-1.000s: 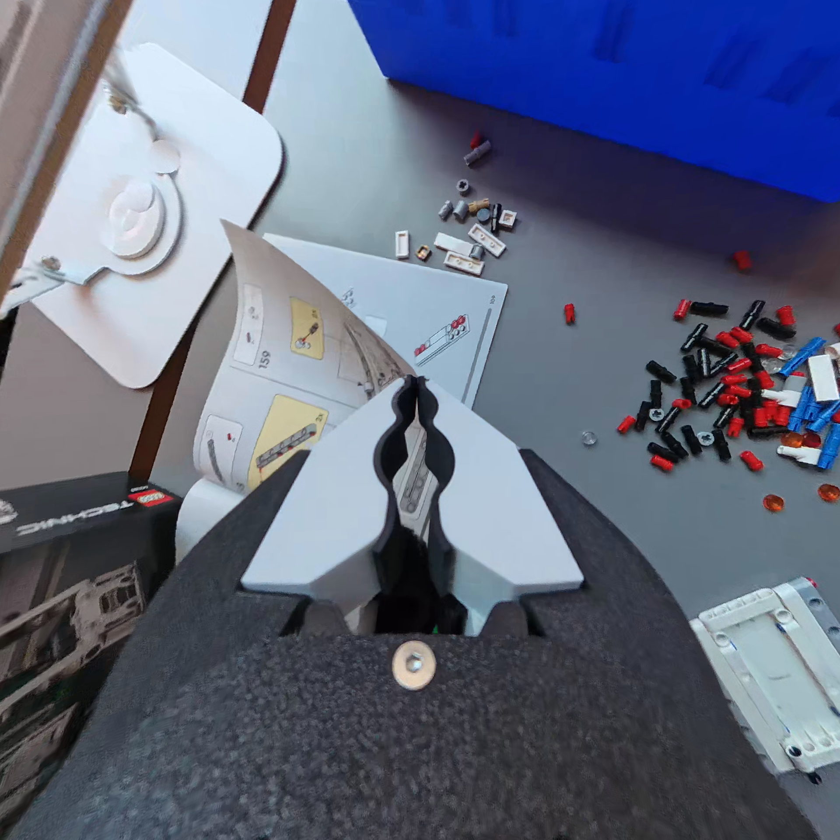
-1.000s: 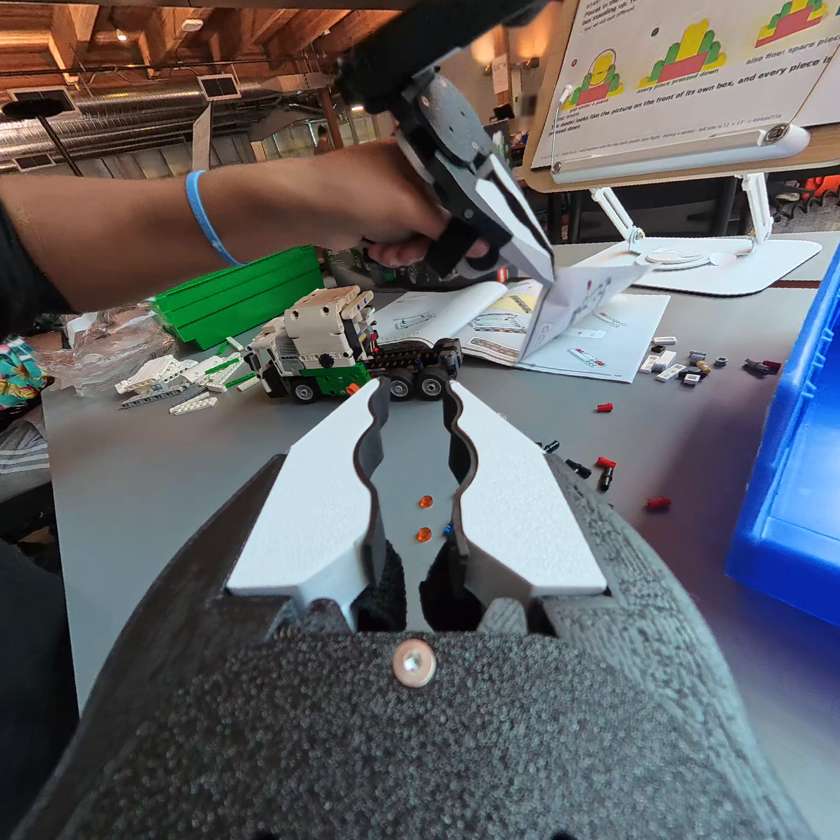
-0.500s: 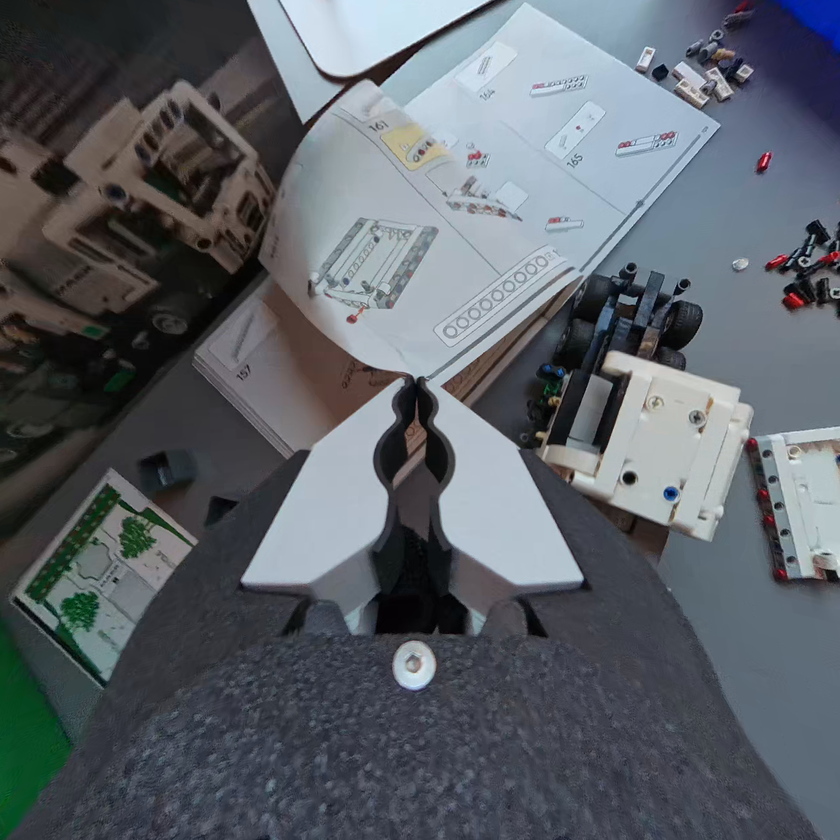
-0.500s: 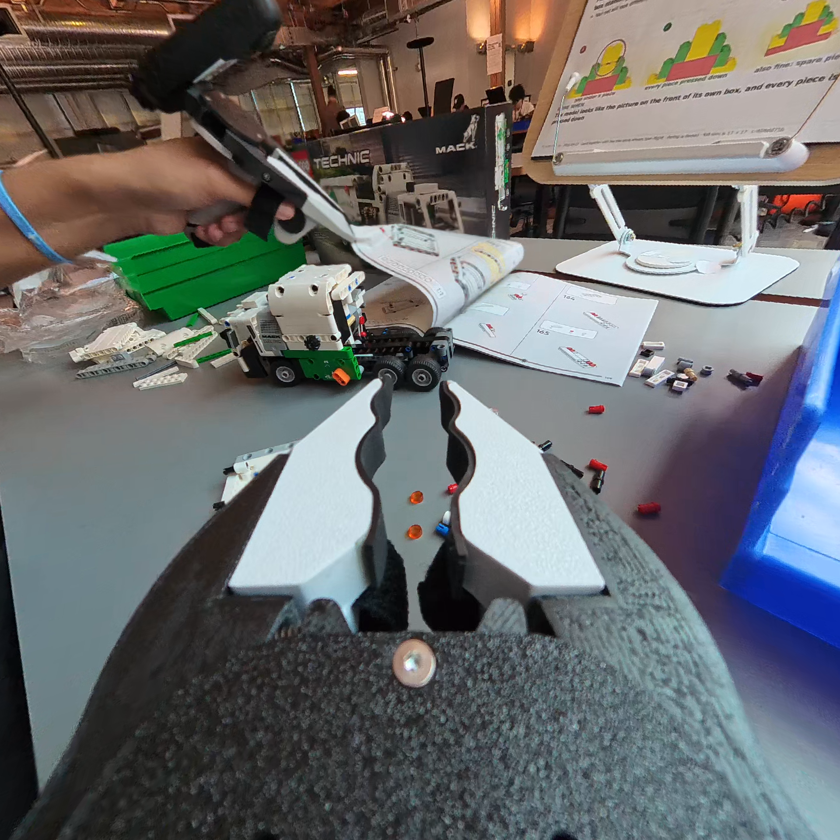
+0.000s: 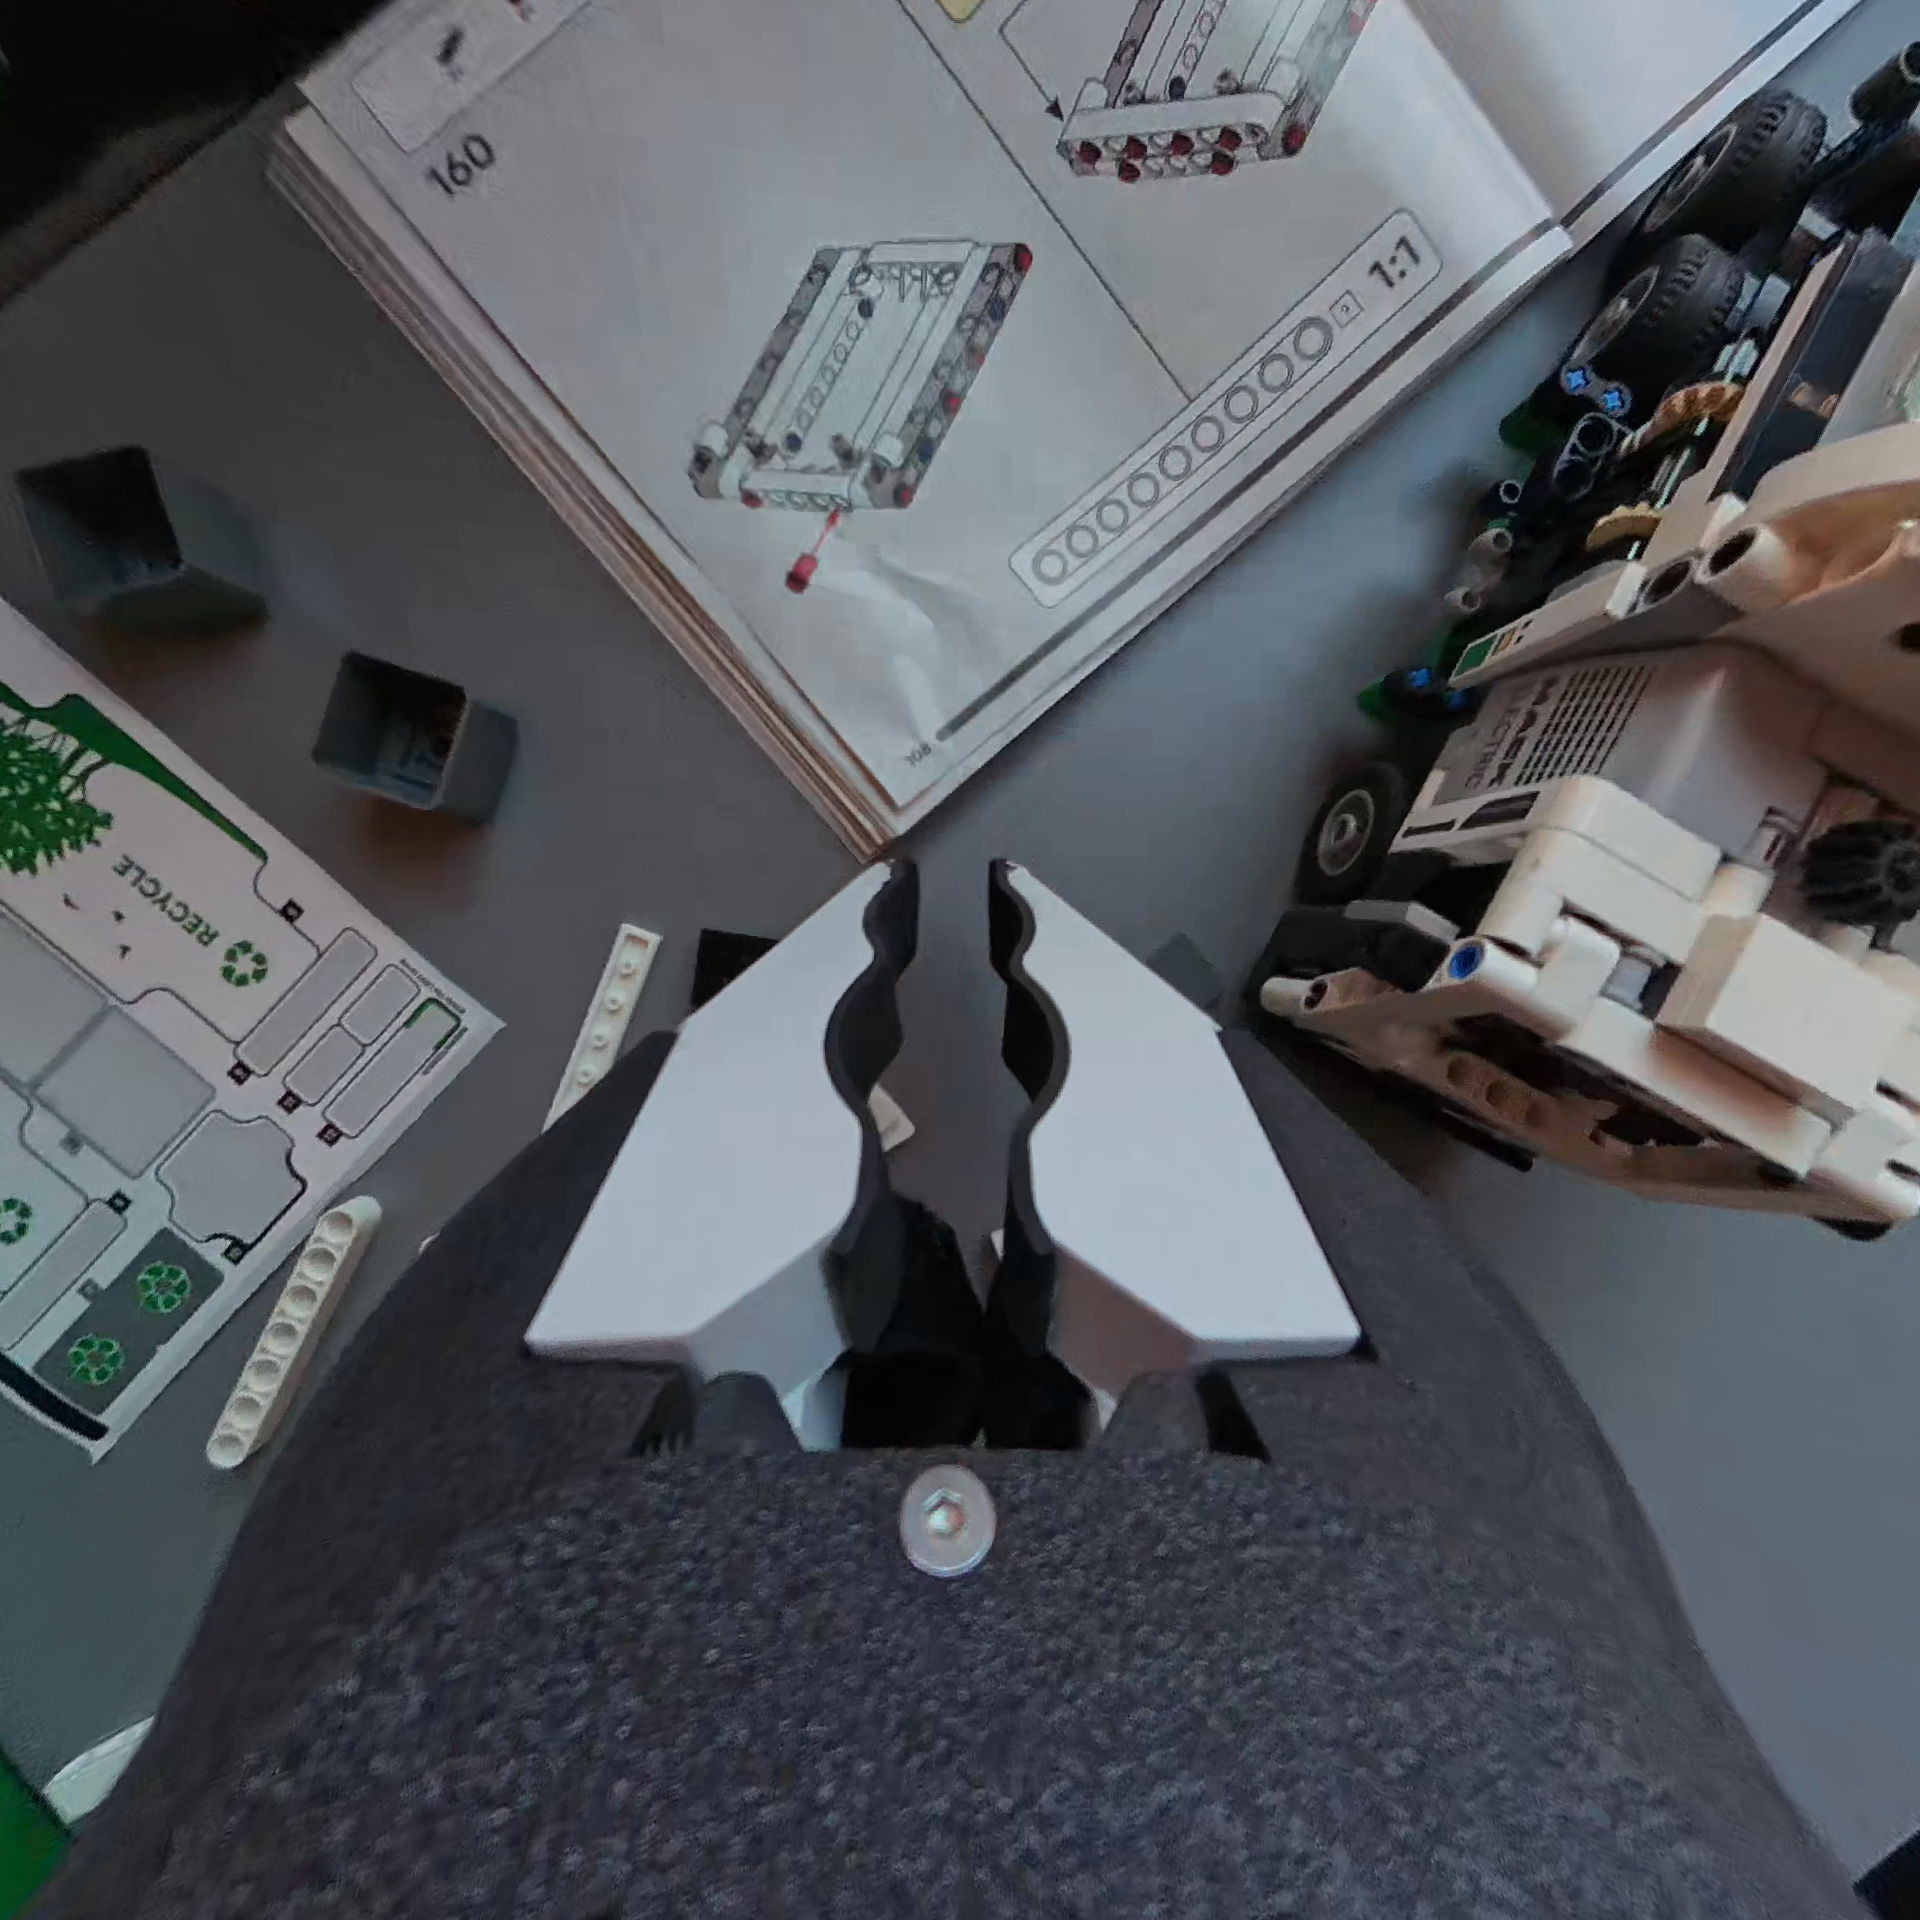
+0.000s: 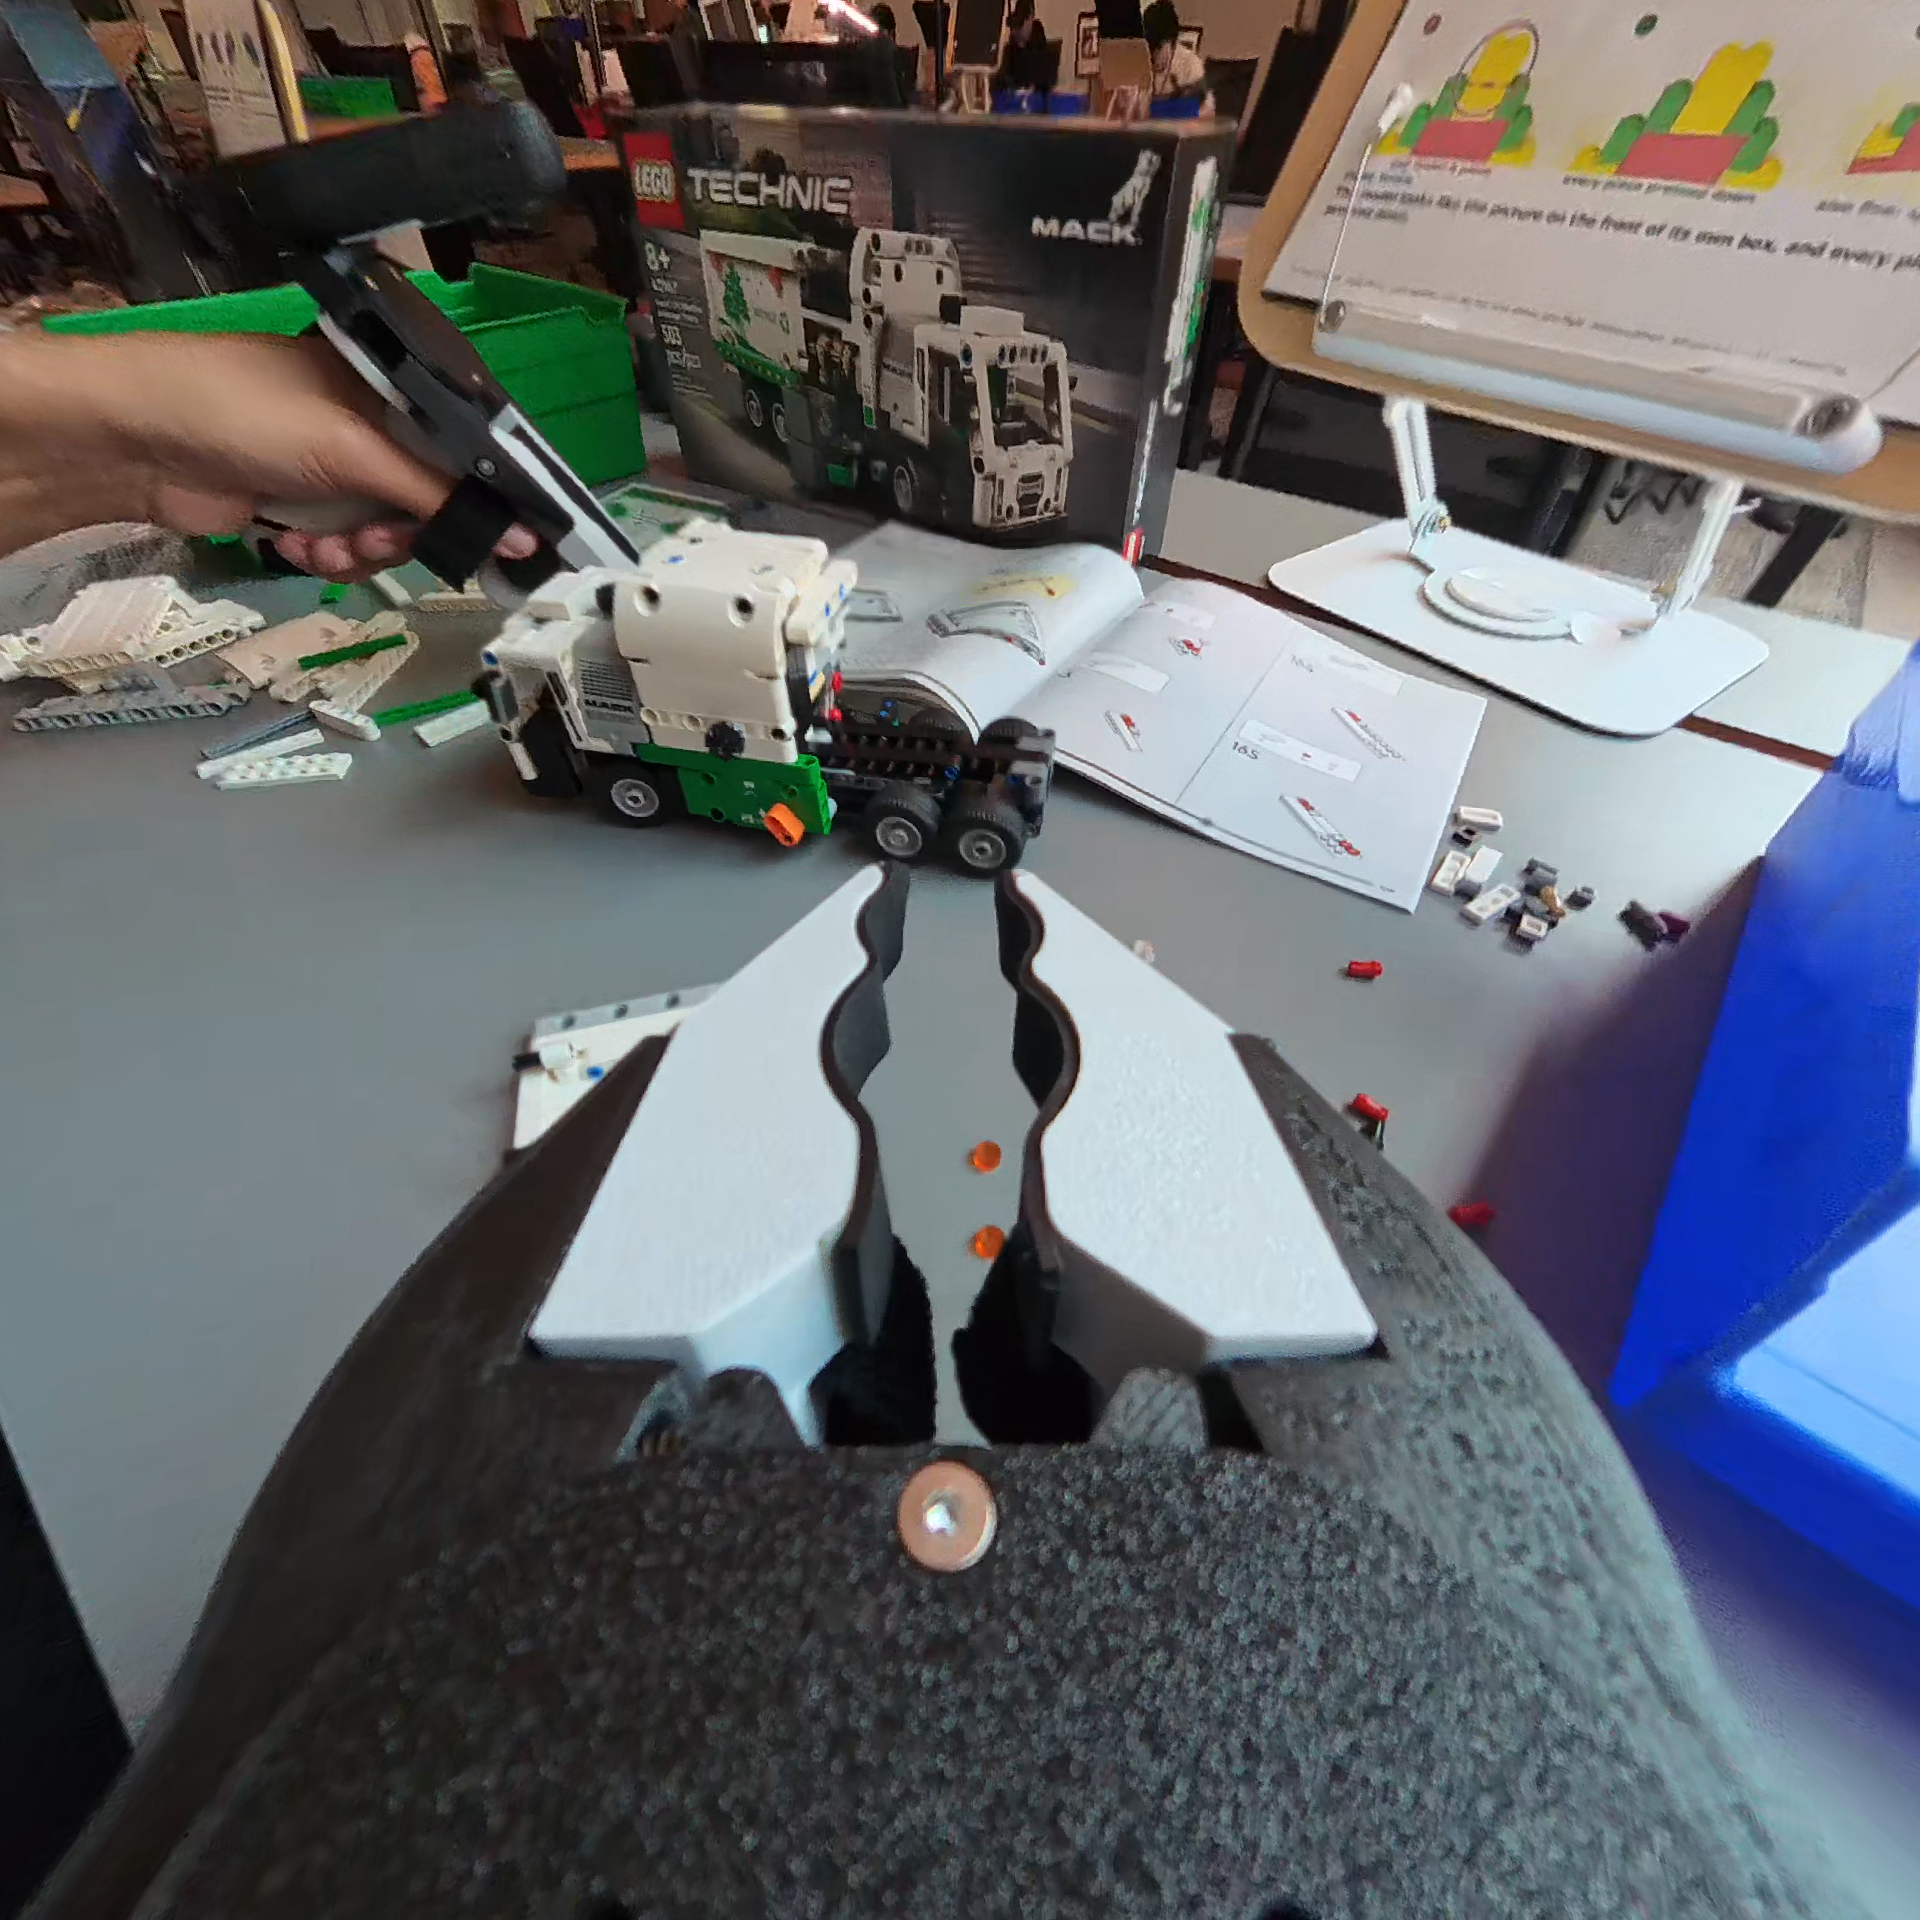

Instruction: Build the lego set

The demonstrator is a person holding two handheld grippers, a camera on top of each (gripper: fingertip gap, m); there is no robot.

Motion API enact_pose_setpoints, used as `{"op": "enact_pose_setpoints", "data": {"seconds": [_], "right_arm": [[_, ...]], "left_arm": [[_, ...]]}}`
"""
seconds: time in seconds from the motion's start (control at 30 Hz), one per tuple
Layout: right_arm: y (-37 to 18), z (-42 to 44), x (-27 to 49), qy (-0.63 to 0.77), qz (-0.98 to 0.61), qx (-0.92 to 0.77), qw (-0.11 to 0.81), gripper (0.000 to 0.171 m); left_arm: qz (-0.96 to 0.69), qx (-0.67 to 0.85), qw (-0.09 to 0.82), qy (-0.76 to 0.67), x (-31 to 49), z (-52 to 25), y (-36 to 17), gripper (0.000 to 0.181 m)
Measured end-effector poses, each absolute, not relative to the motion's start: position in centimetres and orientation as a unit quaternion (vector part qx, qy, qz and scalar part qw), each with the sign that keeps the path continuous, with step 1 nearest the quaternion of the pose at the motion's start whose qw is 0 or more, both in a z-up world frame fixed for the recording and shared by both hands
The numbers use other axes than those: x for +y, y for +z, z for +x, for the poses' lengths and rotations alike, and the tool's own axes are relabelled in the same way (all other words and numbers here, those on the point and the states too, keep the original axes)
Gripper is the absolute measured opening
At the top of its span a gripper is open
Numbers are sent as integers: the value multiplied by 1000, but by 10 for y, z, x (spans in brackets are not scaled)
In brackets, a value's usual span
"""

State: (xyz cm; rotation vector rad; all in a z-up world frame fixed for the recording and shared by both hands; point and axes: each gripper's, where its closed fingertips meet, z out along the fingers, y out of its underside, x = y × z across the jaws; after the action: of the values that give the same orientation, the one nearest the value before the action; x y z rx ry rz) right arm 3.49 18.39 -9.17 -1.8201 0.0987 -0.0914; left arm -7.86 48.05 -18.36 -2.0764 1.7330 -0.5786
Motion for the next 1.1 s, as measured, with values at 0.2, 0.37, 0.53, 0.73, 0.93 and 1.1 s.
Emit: {"op": "enact_pose_setpoints", "data": {"seconds": [0.2,0.37,0.53,0.73,0.93,1.1], "right_arm": [[-66,18,203,-29,-786,23,617,21],[-88,20,212,-42,-807,27,589,26],[-114,15,209,-37,-831,40,554,27],[-125,38,183,-65,-844,46,530,27],[-133,72,125,-83,-870,55,483,28],[-163,58,107,-78,-892,41,443,26]], "left_arm": [[-707,612,278,-222,487,-81,-143,12],[-665,552,412,-290,461,-89,-91,12],[-648,484,431,-400,385,-110,-98,12],[-626,524,439,-374,322,-131,-137,14],[-580,556,433,-409,300,-134,-131,17],[-598,555,347,-462,295,-131,-139,24]]}}
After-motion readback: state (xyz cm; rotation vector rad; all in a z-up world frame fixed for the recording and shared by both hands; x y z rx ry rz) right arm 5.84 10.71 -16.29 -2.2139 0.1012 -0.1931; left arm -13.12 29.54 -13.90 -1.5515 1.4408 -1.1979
